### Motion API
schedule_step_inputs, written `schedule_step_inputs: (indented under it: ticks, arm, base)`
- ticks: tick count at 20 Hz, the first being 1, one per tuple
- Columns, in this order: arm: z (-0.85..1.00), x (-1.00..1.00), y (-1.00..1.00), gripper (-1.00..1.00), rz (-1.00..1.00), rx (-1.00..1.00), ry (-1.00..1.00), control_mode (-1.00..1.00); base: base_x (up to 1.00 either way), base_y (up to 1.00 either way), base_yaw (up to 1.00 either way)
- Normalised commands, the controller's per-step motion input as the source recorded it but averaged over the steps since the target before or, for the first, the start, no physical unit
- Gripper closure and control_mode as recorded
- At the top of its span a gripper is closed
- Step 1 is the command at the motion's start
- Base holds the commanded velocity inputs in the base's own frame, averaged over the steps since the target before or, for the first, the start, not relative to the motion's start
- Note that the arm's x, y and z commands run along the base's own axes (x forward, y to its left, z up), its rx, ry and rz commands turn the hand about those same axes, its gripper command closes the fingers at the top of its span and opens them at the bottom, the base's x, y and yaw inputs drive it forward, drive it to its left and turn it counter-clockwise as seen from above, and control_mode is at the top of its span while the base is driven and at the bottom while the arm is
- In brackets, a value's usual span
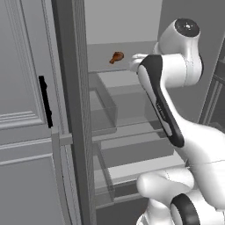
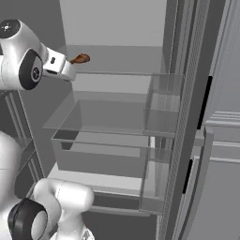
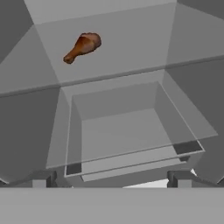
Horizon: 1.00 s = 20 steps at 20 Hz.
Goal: Place one tomato and one chicken drumstick in each tupperware on the nearby counter, to pack two identical lunches.
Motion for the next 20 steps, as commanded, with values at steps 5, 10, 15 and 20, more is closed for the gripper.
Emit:
schedule_step_inputs:
  ticks: [5,10,15,20]
  arm:
    - [0.23,0.77,0.27,-1.0,0.0,0.02,0.0,-1.0]
    - [0.0,0.86,0.19,-1.0,-0.01,0.0,0.0,-1.0]
    - [-0.03,0.99,0.12,-1.0,-0.01,0.0,0.03,-1.0]
    - [-0.08,0.99,0.17,-1.0,-0.02,0.0,0.02,-1.0]
  base:
    - [0.0,0.0,0.0]
    - [0.0,0.0,0.0]
    - [0.0,0.0,0.0]
    - [0.0,0.0,0.0]
